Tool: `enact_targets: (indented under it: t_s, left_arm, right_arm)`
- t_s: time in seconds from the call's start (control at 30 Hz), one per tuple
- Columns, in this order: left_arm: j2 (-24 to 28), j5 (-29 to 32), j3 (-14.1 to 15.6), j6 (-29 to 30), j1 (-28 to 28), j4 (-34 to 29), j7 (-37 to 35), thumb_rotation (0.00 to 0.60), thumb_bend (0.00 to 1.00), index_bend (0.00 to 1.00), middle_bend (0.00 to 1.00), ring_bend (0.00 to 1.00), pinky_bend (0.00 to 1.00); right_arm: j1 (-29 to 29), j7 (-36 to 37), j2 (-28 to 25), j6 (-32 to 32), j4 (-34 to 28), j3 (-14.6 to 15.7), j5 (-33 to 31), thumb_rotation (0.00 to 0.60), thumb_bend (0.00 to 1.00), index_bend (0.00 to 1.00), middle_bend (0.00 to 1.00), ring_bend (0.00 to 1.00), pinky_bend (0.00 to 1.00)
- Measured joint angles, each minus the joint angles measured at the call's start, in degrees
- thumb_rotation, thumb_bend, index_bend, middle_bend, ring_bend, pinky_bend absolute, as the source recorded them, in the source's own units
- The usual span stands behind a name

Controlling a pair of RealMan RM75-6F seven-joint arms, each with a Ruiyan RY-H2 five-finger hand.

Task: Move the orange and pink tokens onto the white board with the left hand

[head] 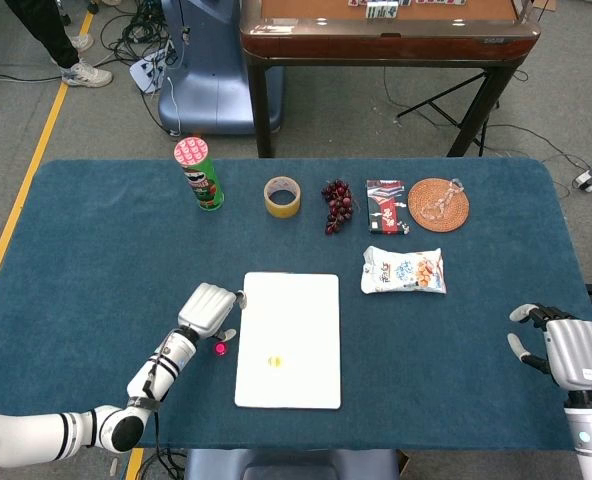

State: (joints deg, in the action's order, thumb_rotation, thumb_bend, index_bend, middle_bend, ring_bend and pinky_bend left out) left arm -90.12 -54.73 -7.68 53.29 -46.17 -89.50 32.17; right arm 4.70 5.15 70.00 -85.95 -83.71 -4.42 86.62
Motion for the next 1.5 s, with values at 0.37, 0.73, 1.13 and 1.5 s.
enact_targets:
  t_s: [0.37,0.73,1.13,1.5]
  left_arm:
    - [-1.3,3.4,0.2,-0.2,-1.1,5.5,1.3,0.6,0.23,0.53,1.0,1.0,1.0]
    - [-2.3,6.1,0.4,-0.9,-1.3,9.0,1.0,0.6,0.25,0.54,1.0,1.0,1.0]
    - [-2.3,8.2,0.8,-1.6,-1.3,11.2,1.3,0.6,0.27,0.54,1.0,1.0,1.0]
    - [-2.1,9.6,1.1,-1.6,-1.4,11.3,2.0,0.6,0.27,0.54,1.0,1.0,1.0]
  right_arm:
    - [-0.1,0.7,0.4,0.4,0.9,0.2,-0.3,0.6,0.25,0.47,0.5,0.5,0.61]
    - [0.1,0.6,0.7,0.8,1.1,0.3,-0.4,0.6,0.25,0.47,0.5,0.5,0.61]
    - [0.2,1.1,1.2,1.2,1.8,0.2,-0.7,0.6,0.25,0.47,0.5,0.5,0.61]
    - [0.2,0.9,1.1,1.1,1.6,0.2,-0.6,0.6,0.25,0.47,0.5,0.5,0.61]
